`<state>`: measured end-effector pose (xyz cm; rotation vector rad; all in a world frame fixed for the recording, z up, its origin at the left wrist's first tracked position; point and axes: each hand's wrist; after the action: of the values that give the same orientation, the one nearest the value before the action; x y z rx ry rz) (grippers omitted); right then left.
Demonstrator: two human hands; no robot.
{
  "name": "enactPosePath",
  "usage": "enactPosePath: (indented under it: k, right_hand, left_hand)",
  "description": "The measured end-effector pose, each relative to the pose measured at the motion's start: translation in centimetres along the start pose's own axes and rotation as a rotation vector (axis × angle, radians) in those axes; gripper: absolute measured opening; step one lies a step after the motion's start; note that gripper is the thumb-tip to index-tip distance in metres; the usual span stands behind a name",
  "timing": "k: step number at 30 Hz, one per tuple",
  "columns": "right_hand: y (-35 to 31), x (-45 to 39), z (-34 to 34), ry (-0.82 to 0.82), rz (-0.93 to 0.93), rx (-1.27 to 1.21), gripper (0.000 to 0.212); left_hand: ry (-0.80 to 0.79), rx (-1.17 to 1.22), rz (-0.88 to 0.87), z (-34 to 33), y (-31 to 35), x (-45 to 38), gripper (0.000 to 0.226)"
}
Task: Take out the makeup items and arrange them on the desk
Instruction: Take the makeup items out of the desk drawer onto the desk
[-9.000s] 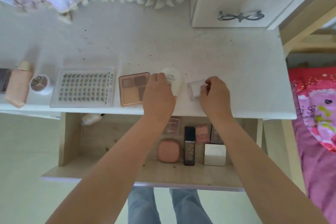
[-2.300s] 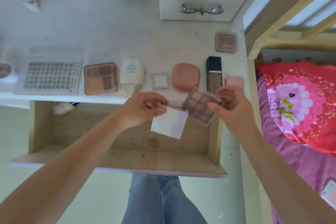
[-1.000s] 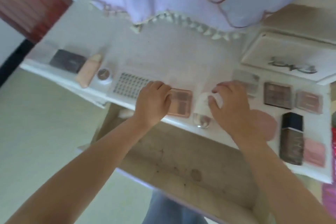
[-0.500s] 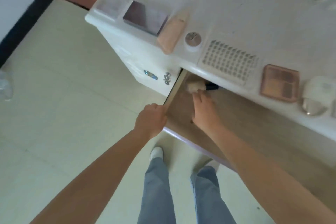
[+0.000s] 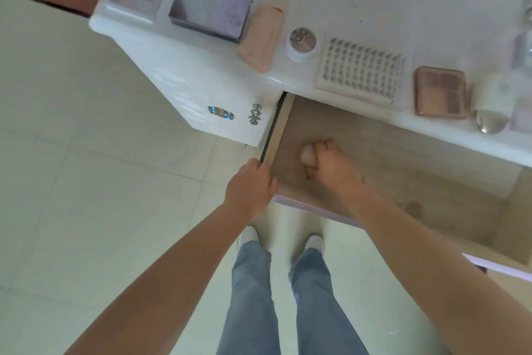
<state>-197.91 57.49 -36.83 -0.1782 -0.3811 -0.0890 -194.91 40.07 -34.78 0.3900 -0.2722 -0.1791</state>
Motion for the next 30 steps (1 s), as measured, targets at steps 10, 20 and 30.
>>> enactPosePath:
  k: [10,20,30]
  right_hand:
    - [8.7,5.8,12.5,0.481,-0.064,-0.282,0.05]
    - [19.5,-5.4,21.4,0.609,0.339,0.235,0.066]
    - [25.1,-12.1,20.4,0.318,0.614,0.333,0.053]
  left_hand:
    - [0.147,-0.001,-0.3,4.9,9.6,-5.3,0.028]
    - [0.303,-0.131,-0.415,5.2,19.2,-14.4,0.024]
    - [0.182,-0.193,-0.287,3.7,19.2,-15.2,0.041]
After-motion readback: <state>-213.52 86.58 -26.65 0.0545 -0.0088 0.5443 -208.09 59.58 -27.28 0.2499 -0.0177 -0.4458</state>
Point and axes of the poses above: each hand's wrist, its own x-axis away from the middle knuckle, its own z-axis out of the back of the hand, y = z × x, and after that the axes turned 12 degrees about y, right-handed
